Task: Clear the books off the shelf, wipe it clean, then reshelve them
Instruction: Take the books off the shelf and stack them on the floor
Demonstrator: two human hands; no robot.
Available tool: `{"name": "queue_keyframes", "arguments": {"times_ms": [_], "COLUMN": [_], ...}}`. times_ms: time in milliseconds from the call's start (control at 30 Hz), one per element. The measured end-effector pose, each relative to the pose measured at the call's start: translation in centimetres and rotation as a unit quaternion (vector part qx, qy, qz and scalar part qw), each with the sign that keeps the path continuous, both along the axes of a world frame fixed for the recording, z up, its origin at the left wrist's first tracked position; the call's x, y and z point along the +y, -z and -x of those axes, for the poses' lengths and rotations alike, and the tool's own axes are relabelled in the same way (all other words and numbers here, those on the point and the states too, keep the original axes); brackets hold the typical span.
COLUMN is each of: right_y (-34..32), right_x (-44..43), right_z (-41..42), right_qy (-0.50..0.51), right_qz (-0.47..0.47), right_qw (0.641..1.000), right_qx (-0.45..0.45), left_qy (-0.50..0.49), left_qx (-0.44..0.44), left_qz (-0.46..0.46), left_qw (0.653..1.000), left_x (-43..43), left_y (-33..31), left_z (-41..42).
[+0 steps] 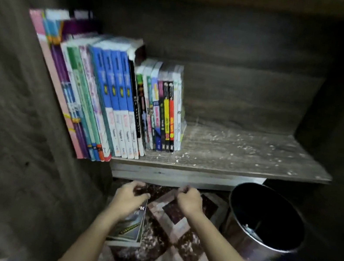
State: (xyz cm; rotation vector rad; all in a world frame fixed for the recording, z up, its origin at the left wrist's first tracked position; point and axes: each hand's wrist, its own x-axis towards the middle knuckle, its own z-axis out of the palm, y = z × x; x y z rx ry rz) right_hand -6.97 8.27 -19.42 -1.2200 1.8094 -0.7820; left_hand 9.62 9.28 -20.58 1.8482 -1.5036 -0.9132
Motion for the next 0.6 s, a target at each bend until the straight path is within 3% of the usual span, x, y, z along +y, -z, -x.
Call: {"name": "queue_keyframes", "arguments": {"times_ms": [167, 267, 433, 600], "right_y": [-4.6, -7.7, -12.9, -18.2], "right_x": [0.0, -0.4, -1.7, -4.9], "right_z": [2.1, 2.1, 1.2, 0.0], "right_qy": [0.029, 0.030, -0.010, -0.100], "right_qz": [0.058, 0.131, 0.298, 0.378], "right_qw": [0.998, 0.991, 0.954, 0.919], "right_qx": [-0.011, 0.013, 0.018, 0.055], "left_qy": [0.108, 0.118, 0.042, -0.006], "left_qx": [-0.083, -0.127, -0.247, -0.393], "left_qz": [0.048, 0.135, 0.333, 0.386], "left_qw": [0.990, 0.976, 0.909, 0.834], "left_x": [0.7, 0.6, -0.8, -3.4], "left_y": [-5.7, -9.3, -14.8, -19.2], "left_z": [1.4, 2.7, 3.9, 3.3]}}
